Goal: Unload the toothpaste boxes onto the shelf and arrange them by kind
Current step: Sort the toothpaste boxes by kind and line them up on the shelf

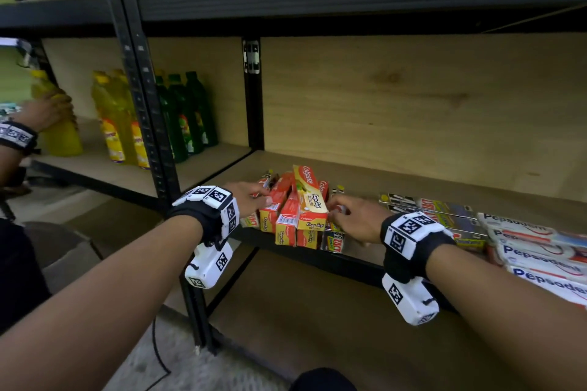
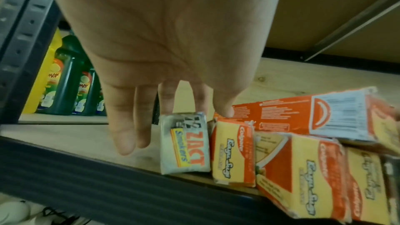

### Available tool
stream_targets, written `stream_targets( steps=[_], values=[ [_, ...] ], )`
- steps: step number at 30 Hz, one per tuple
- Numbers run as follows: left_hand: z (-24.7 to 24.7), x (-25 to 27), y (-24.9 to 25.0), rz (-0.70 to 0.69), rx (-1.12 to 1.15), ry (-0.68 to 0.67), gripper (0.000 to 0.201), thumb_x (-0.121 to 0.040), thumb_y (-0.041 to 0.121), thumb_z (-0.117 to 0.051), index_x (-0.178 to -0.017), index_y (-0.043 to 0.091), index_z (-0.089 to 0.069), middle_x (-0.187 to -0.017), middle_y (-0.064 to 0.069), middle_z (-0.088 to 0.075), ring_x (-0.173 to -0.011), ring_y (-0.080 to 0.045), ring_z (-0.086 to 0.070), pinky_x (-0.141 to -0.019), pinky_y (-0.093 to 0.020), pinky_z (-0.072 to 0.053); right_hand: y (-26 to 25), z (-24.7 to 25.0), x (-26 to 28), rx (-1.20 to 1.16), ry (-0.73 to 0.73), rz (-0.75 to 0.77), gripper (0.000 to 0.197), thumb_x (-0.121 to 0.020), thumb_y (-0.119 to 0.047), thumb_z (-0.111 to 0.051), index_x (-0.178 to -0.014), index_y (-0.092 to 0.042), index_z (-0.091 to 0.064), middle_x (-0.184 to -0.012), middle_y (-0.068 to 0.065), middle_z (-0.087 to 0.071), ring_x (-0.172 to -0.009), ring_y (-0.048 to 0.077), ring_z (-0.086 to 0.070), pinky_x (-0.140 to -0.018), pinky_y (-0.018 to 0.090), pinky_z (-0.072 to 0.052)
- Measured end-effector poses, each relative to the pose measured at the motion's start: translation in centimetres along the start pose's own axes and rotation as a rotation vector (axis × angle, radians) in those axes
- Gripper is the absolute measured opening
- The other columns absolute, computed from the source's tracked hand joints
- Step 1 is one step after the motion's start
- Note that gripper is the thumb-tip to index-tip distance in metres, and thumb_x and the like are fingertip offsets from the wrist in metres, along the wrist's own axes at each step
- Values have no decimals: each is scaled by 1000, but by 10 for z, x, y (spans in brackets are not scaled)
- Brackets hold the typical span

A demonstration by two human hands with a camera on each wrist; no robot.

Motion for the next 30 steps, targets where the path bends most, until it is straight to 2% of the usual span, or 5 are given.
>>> stream_targets(
  steps=[6,12,18,22,30],
  values=[
    [6,-8,-5,74,83,119,46,-96,38,-54,-141,36,-47,-141,5,-53,-117,-19,-60,-86,-22,-46,10,7,0,-74,43,-90,9,-93,-37,-57,-101,-32,-56,-98,-4,-59,-72,17,-67,-58,33,-61],
    [9,-15,-11,170,181,116,51,-86,30,-68,-136,34,-54,-136,6,-57,-114,-16,-60,-80,-19,-44,17,16,11,-136,21,-131,32,-86,-21,-66,-115,-31,-53,-100,-6,-50,-78,13,-63,-70,37,-62],
    [23,-8,-23,249,492,258,44,-86,13,-65,-123,37,-62,-115,0,-69,-87,-21,-70,-78,-34,-59,35,28,23,2,30,-190,54,-77,-32,-75,-126,-21,-55,-114,0,-61,-99,18,-63,-81,33,-57],
    [44,7,-11,230,786,338,42,-89,13,-66,-123,35,-60,-110,-2,-67,-71,-28,-72,-54,-43,-60,42,32,31,163,6,-199,51,-75,-33,-76,-120,-12,-64,-111,5,-67,-95,20,-66,-84,36,-58],
    [64,26,43,169,1223,235,42,-90,9,-66,-128,22,-54,-113,-12,-65,-82,-36,-71,-61,-53,-59,58,46,47,387,98,-161,44,-78,-25,-74,-118,-17,-57,-115,4,-63,-99,23,-63,-80,31,-54]
  ],
)
Point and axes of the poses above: each hand's wrist, its own x-axis away from the middle knuckle, its own z-axis out of the back of the hand, y = z × x, the point moved 8 cm from there along -x, towards the middle knuckle
